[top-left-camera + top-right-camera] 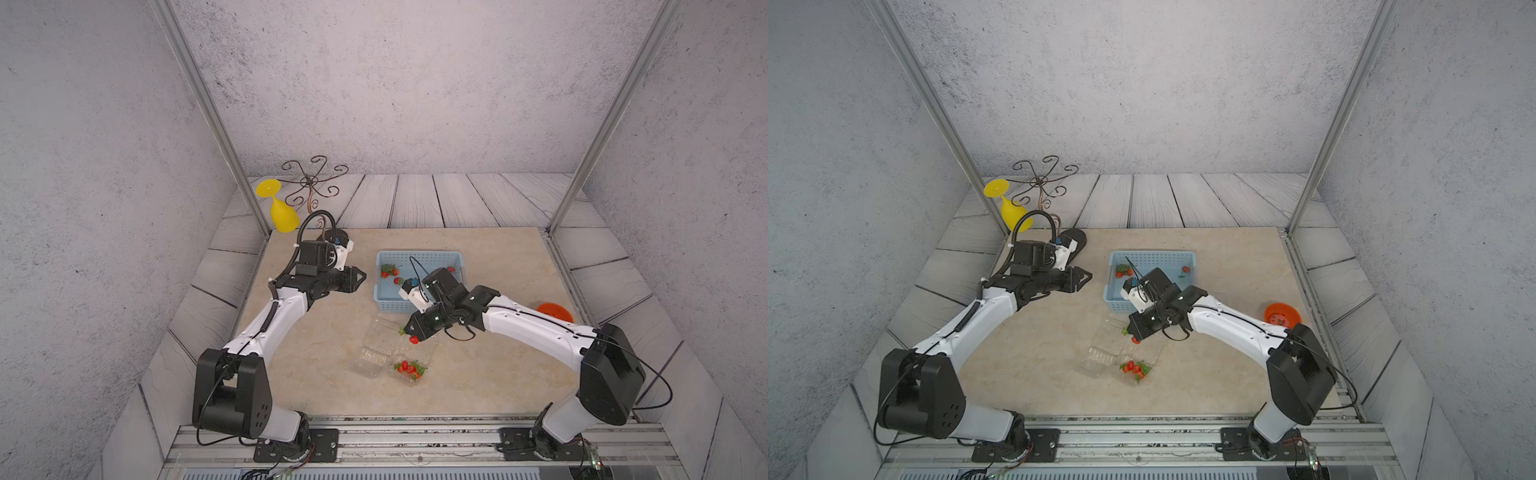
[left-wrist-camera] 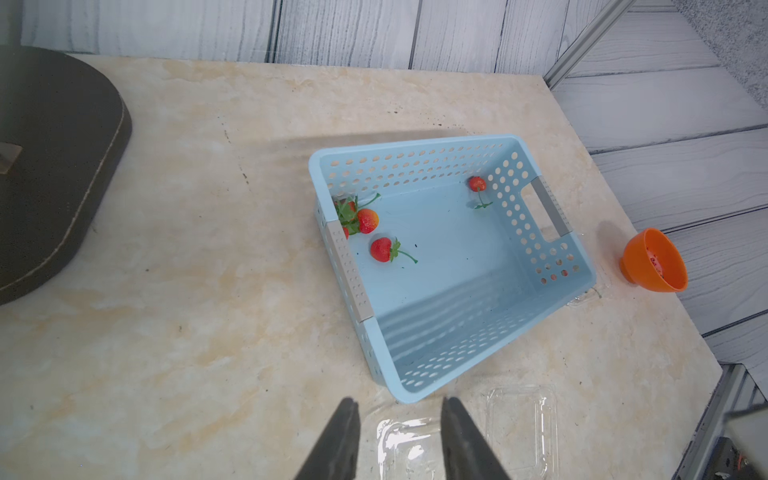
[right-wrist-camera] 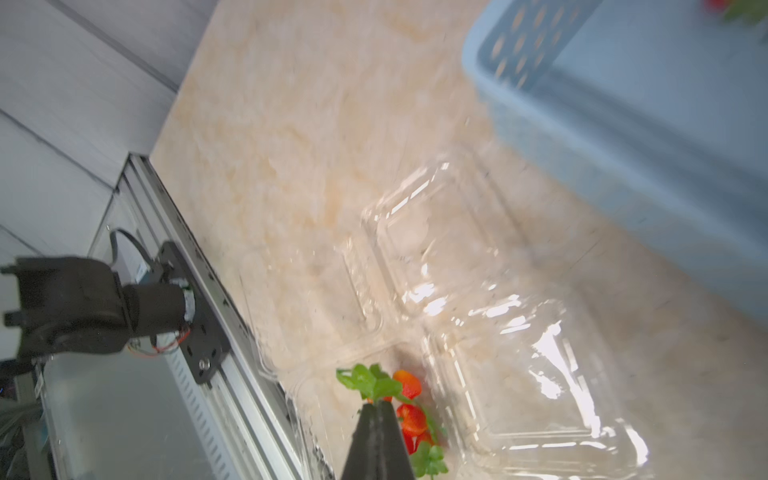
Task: Pack strawberries into containers
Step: Place the strawberry in the packing box.
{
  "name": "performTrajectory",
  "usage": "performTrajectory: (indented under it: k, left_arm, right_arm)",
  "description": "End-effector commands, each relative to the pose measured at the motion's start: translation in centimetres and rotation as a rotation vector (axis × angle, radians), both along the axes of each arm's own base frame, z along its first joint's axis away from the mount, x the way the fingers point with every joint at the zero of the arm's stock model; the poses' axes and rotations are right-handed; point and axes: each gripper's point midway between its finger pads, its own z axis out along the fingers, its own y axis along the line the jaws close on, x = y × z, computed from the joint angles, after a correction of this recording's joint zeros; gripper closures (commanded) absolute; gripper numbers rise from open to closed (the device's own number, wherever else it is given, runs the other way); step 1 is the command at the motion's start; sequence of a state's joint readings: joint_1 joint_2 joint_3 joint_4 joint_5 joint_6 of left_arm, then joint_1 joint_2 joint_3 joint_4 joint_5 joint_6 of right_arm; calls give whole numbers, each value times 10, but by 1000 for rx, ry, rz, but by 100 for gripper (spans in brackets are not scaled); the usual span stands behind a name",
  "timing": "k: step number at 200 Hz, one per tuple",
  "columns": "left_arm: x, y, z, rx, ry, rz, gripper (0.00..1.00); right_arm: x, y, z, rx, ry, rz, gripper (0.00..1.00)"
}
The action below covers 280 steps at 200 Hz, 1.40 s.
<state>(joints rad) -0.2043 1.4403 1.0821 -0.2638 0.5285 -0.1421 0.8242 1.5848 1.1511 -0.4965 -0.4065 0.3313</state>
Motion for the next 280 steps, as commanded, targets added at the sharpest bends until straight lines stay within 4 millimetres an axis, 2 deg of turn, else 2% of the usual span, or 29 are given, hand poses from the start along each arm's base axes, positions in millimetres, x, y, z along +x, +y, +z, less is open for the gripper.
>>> performTrajectory:
  k: [1,45,102,125,145,171,196,280]
  left_arm:
    - [-2,-5,23,-23,-52,-16,63]
    - [-5,-1,25,-6,-62,-10,63]
    - [-5,-2,26,-7,-66,-12,63]
    - [-5,-2,27,-8,-66,-14,63]
    - [-5,-2,26,-6,-65,-14,63]
    - [-5,-1,26,-4,-66,-13,63]
    - [-5,-2,26,-6,-63,-13,63]
    - [-5,-4,26,-12,-63,-20,63]
  right_arm:
    - [-18,0,-16,-12,60,-5,100]
    - [-52,8,-46,-84,109,71,100]
    - [-67,0,-73,-187,141,110,100]
    - [-73,-6,-83,-247,136,135,94]
    - [-78,-12,-92,-299,136,147,84]
    - [-79,-18,-99,-346,129,141,66]
    - [-75,-25,-102,-391,115,120,58]
    - [-53,-65,-112,-598,29,-15,55]
